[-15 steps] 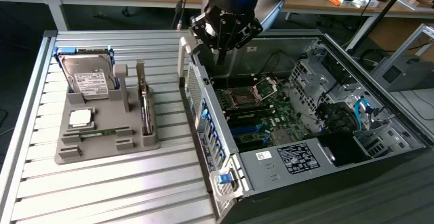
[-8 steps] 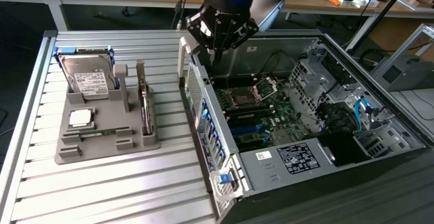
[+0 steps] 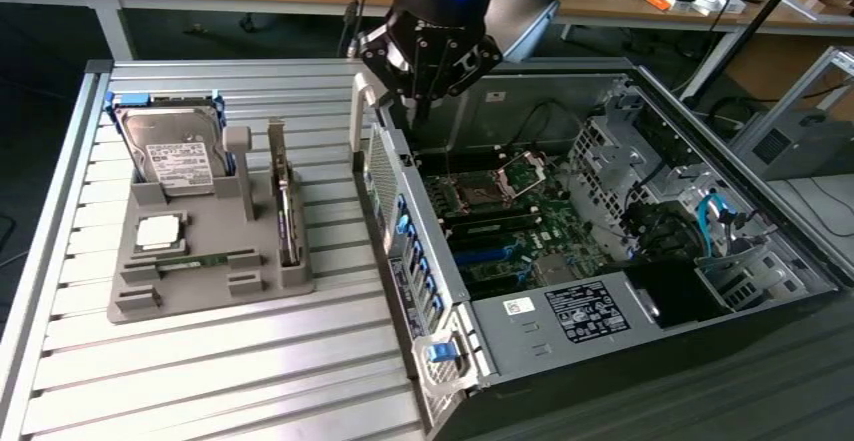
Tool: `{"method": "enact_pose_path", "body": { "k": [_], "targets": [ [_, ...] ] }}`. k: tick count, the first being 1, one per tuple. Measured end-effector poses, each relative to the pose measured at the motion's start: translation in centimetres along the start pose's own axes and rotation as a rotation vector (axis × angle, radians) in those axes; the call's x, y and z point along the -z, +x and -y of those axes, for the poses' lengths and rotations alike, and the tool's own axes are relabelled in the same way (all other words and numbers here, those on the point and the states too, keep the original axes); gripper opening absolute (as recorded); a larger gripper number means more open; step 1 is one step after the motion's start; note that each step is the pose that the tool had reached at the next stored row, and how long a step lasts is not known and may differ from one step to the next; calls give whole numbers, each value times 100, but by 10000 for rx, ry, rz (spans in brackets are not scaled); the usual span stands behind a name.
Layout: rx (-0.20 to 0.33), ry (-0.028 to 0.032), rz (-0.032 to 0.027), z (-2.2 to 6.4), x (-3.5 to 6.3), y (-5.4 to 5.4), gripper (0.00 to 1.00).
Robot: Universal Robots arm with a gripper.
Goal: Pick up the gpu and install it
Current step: 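Reach for the gpu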
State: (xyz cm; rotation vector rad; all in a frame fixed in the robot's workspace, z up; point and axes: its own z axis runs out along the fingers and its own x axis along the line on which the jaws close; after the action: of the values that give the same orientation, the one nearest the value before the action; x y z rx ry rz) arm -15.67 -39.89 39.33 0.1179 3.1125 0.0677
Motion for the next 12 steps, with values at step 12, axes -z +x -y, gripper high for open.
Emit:
{"method": "enact_pose_path", "body": {
  "k": [12],
  "targets": [
    [0,0,0,5,1,67,11]
  ]
}}
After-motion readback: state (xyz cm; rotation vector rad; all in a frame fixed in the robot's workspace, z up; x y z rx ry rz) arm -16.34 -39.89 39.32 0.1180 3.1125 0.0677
